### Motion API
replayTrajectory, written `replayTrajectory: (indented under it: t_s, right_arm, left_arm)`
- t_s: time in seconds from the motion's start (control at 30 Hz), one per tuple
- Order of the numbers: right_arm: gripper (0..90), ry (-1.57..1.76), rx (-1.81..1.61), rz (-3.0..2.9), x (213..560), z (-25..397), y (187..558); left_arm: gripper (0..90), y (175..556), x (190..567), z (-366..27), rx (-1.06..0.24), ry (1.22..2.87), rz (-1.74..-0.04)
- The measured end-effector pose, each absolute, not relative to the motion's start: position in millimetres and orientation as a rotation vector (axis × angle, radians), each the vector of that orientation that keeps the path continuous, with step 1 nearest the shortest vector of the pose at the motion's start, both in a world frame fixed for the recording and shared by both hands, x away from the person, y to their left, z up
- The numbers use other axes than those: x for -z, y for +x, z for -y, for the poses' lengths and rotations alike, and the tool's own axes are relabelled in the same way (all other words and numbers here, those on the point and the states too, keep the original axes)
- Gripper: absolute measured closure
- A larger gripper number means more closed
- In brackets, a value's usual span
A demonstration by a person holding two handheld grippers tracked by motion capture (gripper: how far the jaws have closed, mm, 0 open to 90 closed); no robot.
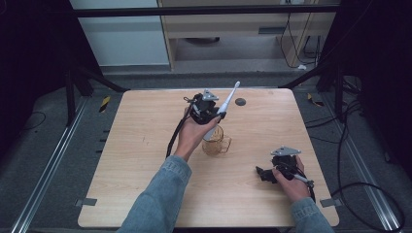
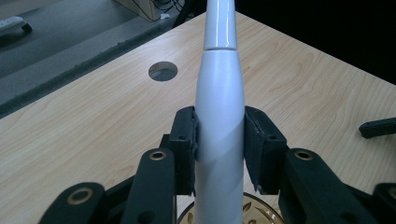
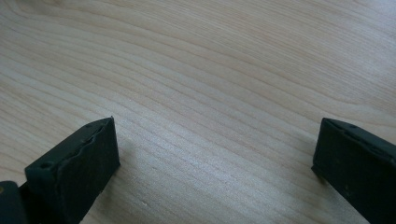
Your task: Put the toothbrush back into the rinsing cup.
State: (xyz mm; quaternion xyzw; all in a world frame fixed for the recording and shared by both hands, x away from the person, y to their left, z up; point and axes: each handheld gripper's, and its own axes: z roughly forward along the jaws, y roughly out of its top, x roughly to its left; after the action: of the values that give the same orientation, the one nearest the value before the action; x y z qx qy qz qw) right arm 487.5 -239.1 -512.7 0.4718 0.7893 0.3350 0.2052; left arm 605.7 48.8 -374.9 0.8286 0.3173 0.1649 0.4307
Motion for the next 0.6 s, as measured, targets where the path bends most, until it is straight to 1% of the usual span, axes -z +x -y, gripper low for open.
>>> replayTrajectory:
  t_s: [0.6]
  right_arm:
    - [0.4,1.313,-0.932,-2.2,512.8,239.1,487.6]
  left_arm:
    - [66.0,601.4,382.5,-57.5,-0.41,2.065,-0.802]
